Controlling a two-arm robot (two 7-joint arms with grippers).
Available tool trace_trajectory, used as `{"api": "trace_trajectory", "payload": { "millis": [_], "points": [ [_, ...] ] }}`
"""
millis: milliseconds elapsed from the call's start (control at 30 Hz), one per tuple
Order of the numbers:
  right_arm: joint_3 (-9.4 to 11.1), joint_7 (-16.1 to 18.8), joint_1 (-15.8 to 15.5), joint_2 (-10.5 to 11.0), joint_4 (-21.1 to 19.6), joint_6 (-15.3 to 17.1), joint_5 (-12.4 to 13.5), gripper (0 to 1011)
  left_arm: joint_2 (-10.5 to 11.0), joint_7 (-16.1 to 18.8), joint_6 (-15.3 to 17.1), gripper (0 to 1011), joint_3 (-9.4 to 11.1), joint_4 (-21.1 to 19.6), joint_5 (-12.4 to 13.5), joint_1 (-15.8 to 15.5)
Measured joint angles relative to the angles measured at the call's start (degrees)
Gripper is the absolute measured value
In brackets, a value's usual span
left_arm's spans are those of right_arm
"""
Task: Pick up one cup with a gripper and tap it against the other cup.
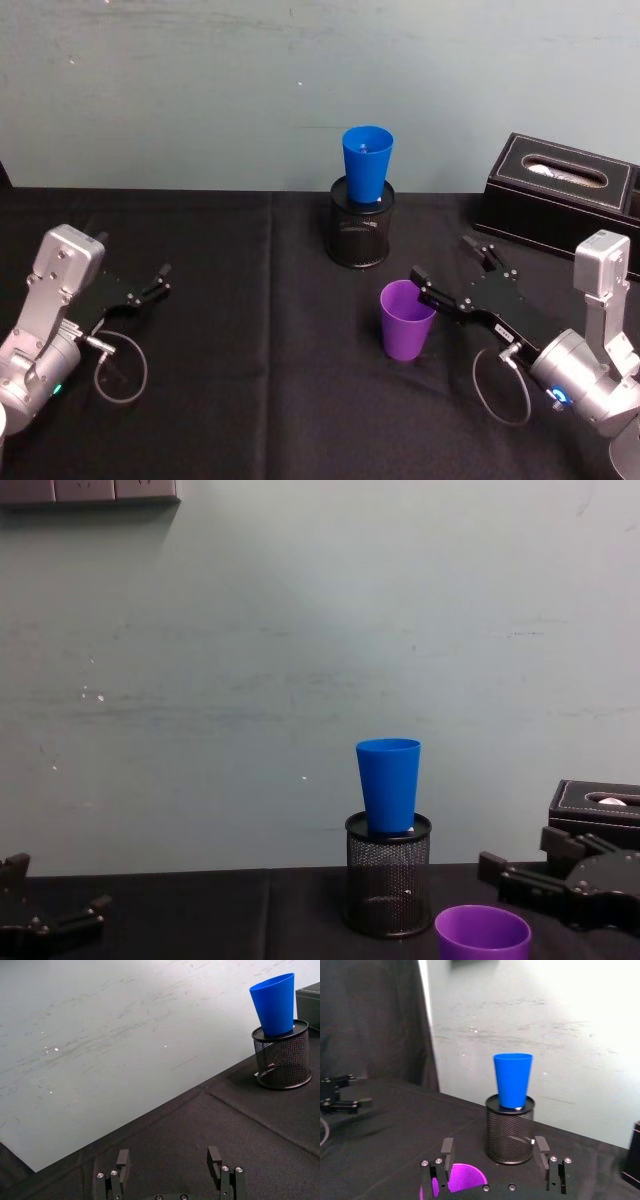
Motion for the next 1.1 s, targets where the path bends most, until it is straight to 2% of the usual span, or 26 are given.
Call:
{"api": "trace_trajectory", "payload": {
  "millis": [733,900,1100],
  "points": [
    [4.01,-4.75,0.06,-1.51,1.52,2.48,-1.73,1003,0.00,0.00,0.00,1011,0.00,0.00,0.00,0.00],
    [5.18,-7.95,0.23,-2.56,3.17,2.10,-4.00,1002,0.00,0.00,0.00,1011,0.00,0.00,0.00,0.00],
    [5.78,-8.55,0.63,-3.23,4.70,1.94,-5.08,1003,0.00,0.00,0.00,1012,0.00,0.00,0.00,0.00]
  ]
}}
